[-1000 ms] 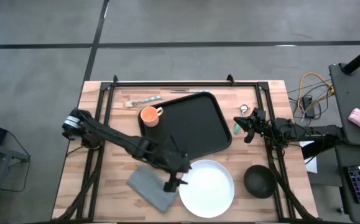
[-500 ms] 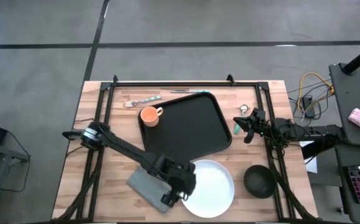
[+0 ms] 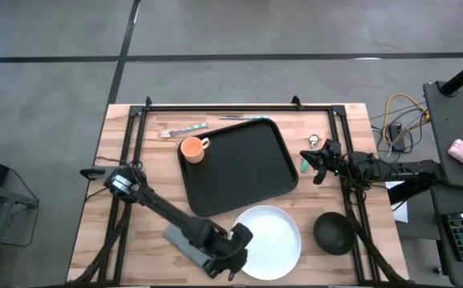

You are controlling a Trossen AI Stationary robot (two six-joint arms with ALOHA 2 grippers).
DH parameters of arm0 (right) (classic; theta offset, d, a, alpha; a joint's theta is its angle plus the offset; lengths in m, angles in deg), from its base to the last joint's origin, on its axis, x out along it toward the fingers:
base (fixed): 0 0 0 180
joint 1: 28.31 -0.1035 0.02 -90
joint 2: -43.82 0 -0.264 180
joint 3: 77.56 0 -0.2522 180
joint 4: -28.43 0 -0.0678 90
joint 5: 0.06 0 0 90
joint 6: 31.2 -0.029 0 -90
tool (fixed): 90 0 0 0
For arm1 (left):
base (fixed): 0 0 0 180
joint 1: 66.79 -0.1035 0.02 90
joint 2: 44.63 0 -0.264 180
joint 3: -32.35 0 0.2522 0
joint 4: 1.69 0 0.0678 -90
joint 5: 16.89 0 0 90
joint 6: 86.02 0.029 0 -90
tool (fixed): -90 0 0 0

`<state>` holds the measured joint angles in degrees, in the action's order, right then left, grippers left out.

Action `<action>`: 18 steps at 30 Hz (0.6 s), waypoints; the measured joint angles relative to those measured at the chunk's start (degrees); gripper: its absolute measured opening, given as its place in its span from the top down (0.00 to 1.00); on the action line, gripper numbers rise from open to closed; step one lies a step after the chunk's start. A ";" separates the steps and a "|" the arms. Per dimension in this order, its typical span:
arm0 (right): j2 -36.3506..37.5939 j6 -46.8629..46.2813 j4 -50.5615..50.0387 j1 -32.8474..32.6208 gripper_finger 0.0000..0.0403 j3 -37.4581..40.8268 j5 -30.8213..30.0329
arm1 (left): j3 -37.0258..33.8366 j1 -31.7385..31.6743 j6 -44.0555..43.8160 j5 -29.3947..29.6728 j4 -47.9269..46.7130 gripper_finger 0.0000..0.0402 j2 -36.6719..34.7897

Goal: Set up tray
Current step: Put the white plate on the black tray

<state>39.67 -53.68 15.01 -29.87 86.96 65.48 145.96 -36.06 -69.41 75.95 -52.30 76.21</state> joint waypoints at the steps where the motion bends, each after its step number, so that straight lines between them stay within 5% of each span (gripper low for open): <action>1: -0.05 0.00 -0.11 0.00 0.98 0.00 0.02 | -0.30 0.04 0.04 0.19 0.91 0.30 0.10; 18: -1.99 0.00 -0.11 0.00 0.98 0.00 -0.04 | -14.74 0.48 3.70 2.77 16.07 0.30 0.21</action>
<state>37.69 -53.68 14.90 -29.87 86.96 65.44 131.22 -35.58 -65.71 78.72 -36.23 76.43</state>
